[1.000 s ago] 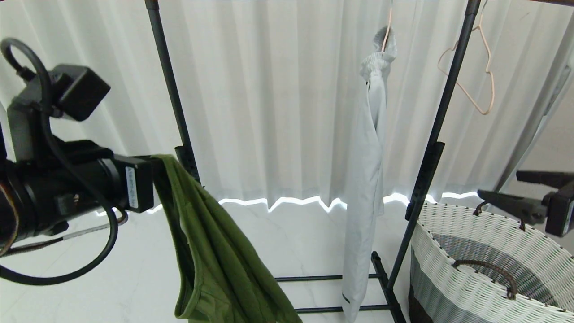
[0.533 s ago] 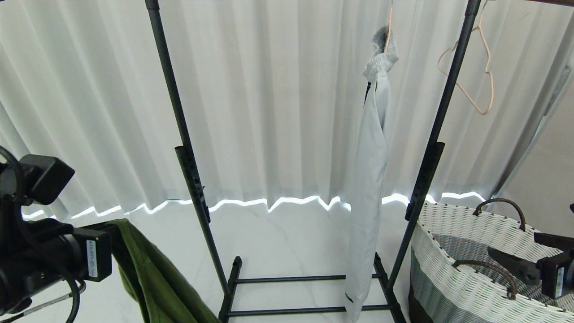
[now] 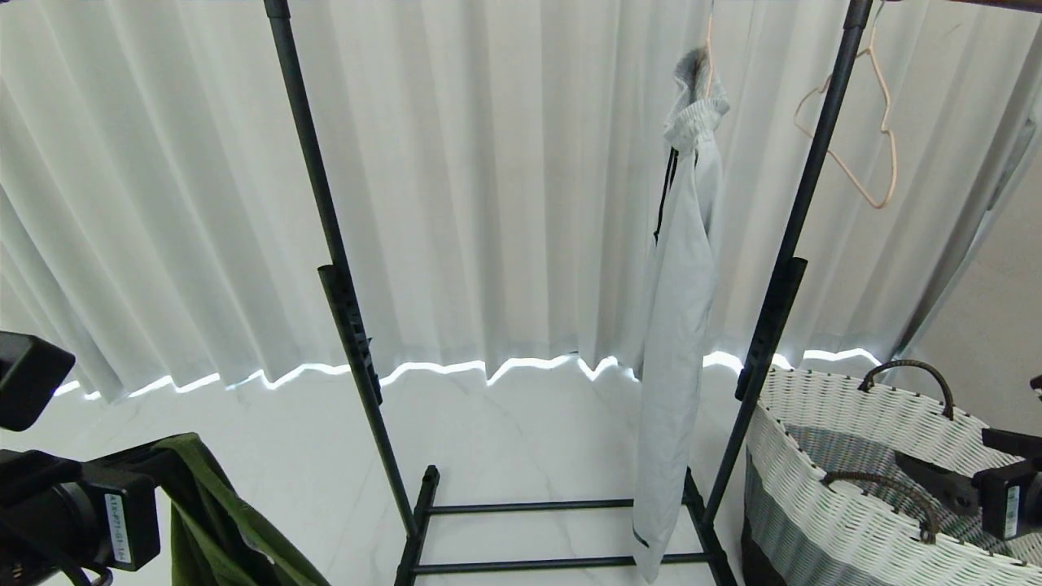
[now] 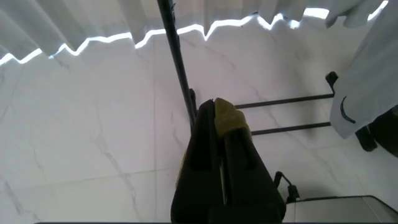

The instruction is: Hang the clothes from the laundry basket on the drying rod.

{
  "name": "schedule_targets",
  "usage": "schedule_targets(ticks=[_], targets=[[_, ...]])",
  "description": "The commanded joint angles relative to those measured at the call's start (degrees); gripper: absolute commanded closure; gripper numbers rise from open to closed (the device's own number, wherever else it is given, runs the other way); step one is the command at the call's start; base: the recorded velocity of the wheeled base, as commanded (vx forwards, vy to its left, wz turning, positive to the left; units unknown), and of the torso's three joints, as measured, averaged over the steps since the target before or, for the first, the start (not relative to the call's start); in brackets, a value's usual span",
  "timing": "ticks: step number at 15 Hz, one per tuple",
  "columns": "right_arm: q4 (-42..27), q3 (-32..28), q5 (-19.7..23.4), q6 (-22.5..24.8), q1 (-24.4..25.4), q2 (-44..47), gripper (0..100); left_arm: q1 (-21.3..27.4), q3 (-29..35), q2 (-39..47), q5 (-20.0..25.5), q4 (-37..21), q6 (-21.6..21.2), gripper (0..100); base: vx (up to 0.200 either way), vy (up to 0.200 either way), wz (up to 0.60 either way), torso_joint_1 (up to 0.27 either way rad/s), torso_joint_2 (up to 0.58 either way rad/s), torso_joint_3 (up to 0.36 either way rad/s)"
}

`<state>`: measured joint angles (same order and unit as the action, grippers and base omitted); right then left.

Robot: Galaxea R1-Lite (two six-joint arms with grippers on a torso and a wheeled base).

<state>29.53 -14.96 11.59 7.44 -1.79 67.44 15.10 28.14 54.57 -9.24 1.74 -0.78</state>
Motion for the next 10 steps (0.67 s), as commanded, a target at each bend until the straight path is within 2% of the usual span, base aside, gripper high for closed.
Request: schedule_targets(ticks=[1,3,6,10], targets=[[0.1,0.5,0.0,0.0,-1.5,0.3,0,0.1,-0.3,0.0,0.1,0.0,0.0,100,0.0,0.0,0.0,0.0,0.0,0.0],[0.1,0.3,0.0,0.6,-2.4,-0.2,0,0.1,-0.3,-0.1,0.4,0.0,0.0,100,0.0,0.0,0.0,0.0,0.0,0.0],[0.0,1.0,0.0,4.7,-2.3,-2.5,0,0.8,-0.1,-0.3,0.5,0.1,-0.4,100,0.0,0.0,0.0,0.0,0.0,0.0],[-0.1,1.1,-0.1,4.9,-2.5,-2.2,0,0.9,-0.8,-0.4,0.5,0.1,-0.8,100,0.0,0.0,0.0,0.0,0.0,0.0]])
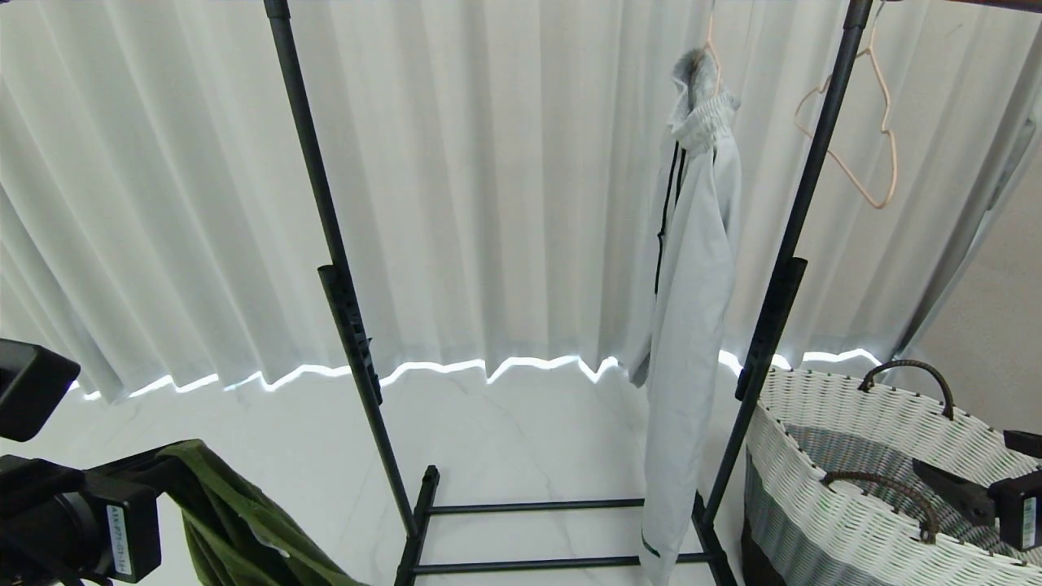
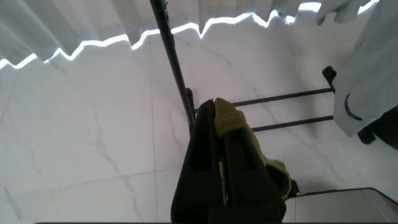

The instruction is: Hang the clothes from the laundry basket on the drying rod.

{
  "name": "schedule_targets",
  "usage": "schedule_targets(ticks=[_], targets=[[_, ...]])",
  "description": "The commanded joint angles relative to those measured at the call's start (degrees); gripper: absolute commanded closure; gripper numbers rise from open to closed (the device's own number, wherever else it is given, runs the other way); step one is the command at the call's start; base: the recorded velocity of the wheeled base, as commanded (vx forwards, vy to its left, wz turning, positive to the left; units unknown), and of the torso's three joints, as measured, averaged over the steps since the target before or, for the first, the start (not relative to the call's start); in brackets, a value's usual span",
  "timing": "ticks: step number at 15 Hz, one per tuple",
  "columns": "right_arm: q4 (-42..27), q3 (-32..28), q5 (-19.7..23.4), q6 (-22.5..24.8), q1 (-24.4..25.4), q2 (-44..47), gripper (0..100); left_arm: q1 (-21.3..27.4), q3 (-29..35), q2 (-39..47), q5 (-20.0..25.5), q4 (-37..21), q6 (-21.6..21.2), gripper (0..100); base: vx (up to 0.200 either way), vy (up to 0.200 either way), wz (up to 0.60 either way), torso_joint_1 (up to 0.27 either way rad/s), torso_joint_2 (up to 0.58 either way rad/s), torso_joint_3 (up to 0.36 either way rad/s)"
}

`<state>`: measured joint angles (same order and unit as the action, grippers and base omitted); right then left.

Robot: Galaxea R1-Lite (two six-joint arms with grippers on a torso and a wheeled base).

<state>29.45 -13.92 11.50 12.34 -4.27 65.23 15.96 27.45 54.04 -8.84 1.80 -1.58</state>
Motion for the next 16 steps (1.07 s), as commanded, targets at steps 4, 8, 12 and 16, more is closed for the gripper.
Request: schedule_targets(ticks=[4,8,12,16], targets=[[0.0,0.3,0.0,0.0,0.0,0.1,0,0.0,-0.6,-0.4,0.0,0.0,0.0,100,0.0,0.0,0.0,0.016,-0.1,-0.089],[0.0,0.3,0.1,0.0,-1.1,0.9,0,0.0,-0.7,-0.4,0.0,0.0,-0.1,100,0.0,0.0,0.0,0.087,-0.35,-0.308],[0.0,0.7,0.1,0.1,-1.1,1.3,0,0.0,-1.0,-0.3,0.0,0.0,-0.5,100,0.0,0.0,0.0,0.137,-0.48,-0.312],[0.0,0.9,0.1,0.2,-1.1,1.7,0,0.0,-1.3,-0.3,0.0,0.0,-0.5,100,0.0,0.0,0.0,0.166,-0.48,-0.306]])
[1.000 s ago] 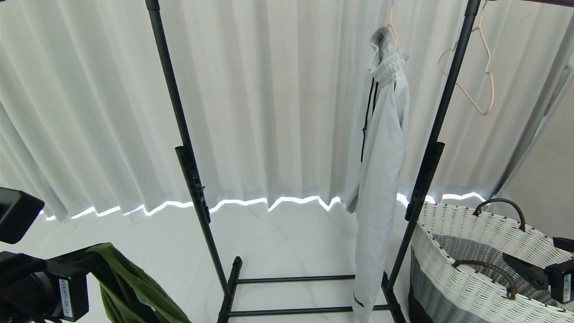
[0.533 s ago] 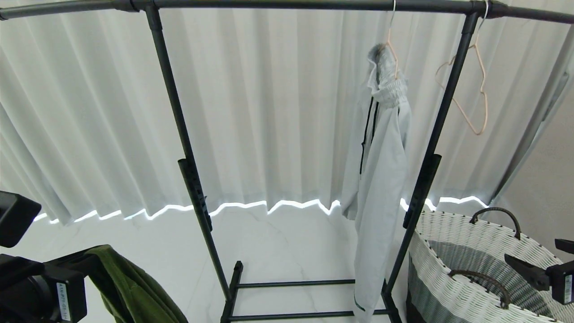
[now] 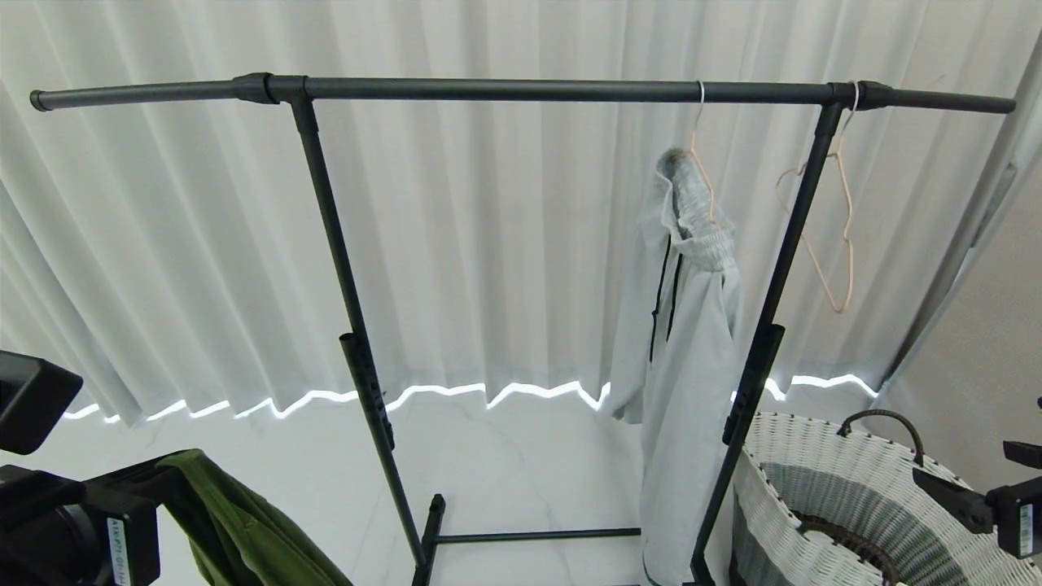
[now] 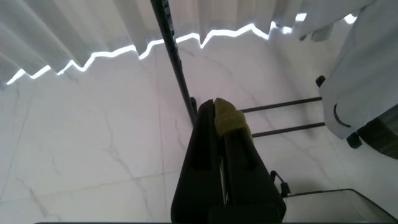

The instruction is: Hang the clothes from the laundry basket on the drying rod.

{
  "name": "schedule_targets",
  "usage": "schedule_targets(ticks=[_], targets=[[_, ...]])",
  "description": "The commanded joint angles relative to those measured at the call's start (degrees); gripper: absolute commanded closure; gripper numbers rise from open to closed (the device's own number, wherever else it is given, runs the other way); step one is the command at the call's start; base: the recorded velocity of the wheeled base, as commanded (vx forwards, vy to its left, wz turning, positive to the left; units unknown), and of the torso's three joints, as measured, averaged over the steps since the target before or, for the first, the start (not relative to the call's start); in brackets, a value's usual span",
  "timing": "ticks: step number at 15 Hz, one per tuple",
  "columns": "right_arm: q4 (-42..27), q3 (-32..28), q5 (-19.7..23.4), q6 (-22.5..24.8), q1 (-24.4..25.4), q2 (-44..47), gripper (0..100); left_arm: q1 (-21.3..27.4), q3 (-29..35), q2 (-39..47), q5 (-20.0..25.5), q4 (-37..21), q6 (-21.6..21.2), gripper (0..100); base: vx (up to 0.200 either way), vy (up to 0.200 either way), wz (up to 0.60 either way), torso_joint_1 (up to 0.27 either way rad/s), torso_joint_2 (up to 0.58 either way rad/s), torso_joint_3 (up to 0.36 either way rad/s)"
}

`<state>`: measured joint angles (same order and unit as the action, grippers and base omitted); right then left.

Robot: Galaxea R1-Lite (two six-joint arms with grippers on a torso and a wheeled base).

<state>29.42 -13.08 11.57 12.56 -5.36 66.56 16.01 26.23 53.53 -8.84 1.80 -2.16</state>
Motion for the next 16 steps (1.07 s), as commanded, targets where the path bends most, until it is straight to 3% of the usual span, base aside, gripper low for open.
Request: schedule_targets(ticks=[1,13,16], targets=[[0.0,0.1,0.0,0.0,0.0,0.2,0,0.0,-0.1,0.2,0.0,0.0,0.0,100,0.0,0.0,0.0,0.183,-0.48,-0.305],[0.1,1.0,0.0,0.3,0.0,-0.1,0,0.0,-0.5,0.3,0.0,0.0,0.0,100,0.0,0.0,0.0,0.216,-0.51,-0.299],[0.1,1.0,0.0,0.2,0.0,-0.5,0,0.0,-0.5,0.3,0.0,0.0,0.0,100,0.0,0.0,0.0,0.098,-0.22,-0.124]])
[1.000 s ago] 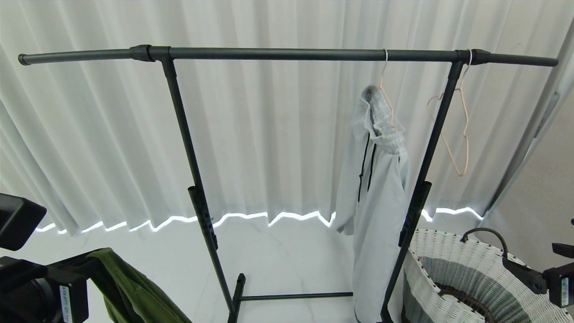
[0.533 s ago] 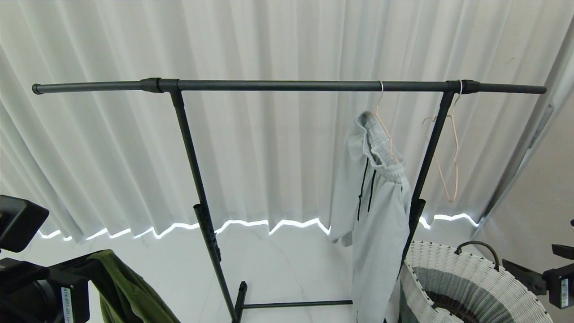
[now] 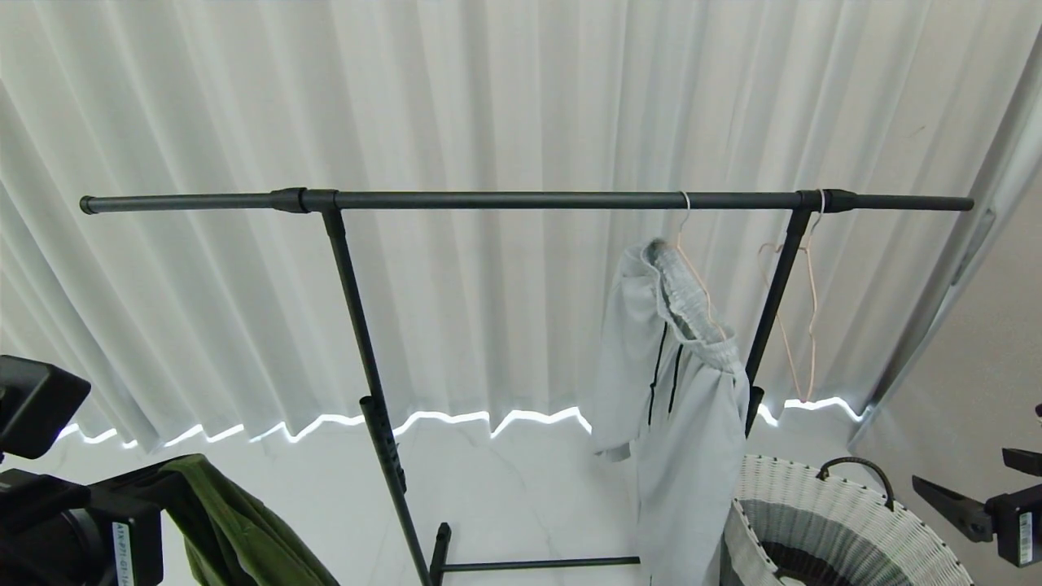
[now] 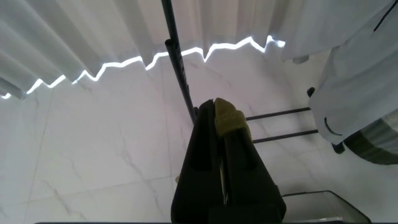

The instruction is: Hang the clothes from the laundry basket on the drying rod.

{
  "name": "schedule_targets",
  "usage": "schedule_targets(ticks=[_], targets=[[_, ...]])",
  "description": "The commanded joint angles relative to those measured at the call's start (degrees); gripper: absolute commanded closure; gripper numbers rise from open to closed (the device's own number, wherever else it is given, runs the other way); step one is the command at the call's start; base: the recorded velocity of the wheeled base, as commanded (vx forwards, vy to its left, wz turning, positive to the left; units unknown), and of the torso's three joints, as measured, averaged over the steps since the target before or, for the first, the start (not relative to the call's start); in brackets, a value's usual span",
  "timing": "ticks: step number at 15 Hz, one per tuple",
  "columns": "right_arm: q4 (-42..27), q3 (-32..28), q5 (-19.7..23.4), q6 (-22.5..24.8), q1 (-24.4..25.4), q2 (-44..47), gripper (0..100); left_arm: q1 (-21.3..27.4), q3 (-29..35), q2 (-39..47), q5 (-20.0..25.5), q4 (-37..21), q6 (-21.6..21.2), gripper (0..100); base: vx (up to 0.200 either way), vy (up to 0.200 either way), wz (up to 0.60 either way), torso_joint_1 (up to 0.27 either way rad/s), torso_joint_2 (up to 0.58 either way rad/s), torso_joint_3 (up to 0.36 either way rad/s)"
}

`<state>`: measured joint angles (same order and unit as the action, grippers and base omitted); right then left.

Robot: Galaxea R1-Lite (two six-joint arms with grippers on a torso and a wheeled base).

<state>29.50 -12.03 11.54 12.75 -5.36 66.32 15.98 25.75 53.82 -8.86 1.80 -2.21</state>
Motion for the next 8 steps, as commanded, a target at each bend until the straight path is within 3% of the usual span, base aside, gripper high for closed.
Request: schedule_targets(ticks=[1,8], targets=[[0.0,0.0,0.1,0.0,0.0,-0.4,0,0.0,0.0,0.0,0.0,0.0,0.0,100,0.0,0.0,0.0,0.041,-0.07,-0.036],[0.0,-0.1,0.1,-0.1,-0.1,-0.6,0,0.0,-1.5,-2.1,0.0,0.0,-3.7,100,0.0,0.0,0.0,0.0,0.0,0.0]])
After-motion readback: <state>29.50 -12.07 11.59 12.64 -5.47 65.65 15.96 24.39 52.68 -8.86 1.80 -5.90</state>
